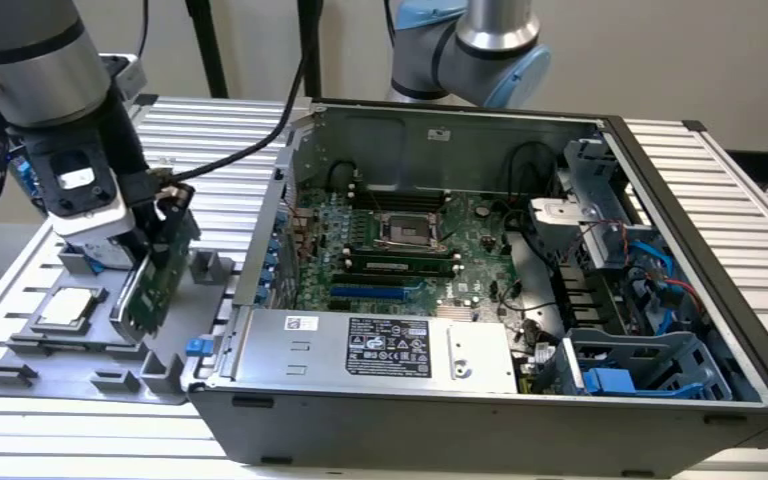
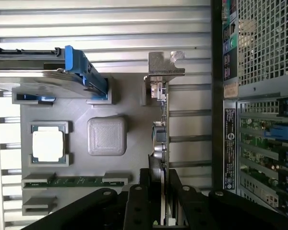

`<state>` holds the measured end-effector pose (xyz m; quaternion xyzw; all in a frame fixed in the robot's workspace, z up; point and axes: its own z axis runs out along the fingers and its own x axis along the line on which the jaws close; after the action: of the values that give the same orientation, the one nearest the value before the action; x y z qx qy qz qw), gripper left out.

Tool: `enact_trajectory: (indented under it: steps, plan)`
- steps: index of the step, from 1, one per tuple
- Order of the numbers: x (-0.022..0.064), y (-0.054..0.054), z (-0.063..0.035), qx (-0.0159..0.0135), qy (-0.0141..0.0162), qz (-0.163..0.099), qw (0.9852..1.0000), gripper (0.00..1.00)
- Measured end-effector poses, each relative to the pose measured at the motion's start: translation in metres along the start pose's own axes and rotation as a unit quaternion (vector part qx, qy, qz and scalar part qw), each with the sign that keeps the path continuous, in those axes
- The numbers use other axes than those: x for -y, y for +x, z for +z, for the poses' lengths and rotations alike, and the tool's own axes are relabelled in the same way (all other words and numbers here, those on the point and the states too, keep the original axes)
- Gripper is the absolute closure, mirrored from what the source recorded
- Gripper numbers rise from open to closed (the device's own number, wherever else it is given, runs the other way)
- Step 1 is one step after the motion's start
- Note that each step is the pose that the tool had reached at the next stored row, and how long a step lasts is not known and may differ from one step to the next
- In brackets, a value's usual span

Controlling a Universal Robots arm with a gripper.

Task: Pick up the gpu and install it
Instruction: 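Pick up the gpu and move the gpu toward the slot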

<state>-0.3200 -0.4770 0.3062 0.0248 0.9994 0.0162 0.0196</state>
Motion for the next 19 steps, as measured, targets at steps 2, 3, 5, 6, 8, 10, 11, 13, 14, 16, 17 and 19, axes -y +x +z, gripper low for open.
enact_trajectory:
  steps: [2,3,5,6,8,10,11,13,14,16,17,19]
  plan:
    - [-0.0003,-0.001,-0.0091,-0.0010,0.0001,0.000,1.0000,0.73]
    - [-0.0005,-0.002,-0.0135,-0.0014,0.0001,0.000,1.0000,0.73]
    - [-0.0009,-0.003,-0.0224,-0.0023,0.0001,0.000,1.0000,0.73]
    - [-0.0011,-0.004,-0.0269,-0.0028,0.0001,0.000,1.0000,0.73]
    - [-0.0014,-0.006,-0.0361,-0.0038,0.0002,0.000,1.0000,0.73]
    - [-0.0019,-0.009,-0.0450,-0.0046,0.0002,0.000,1.0000,0.73]
    - [-0.0021,-0.010,-0.0495,-0.0051,0.0003,0.000,1.0000,0.73]
    - [-0.0025,-0.013,-0.0585,-0.0060,0.0003,0.000,1.0000,0.73]
    - [-0.0028,-0.015,-0.0629,-0.0065,0.0003,0.000,1.0000,0.73]
    - [-0.0033,-0.021,-0.0721,-0.0077,0.0003,0.000,1.0000,0.73]
    - [-0.0036,-0.024,-0.0765,-0.0083,0.0004,-0.001,1.0000,0.73]
    - [-0.0042,-0.030,-0.0851,-0.0093,0.0003,-0.002,1.0000,0.73]
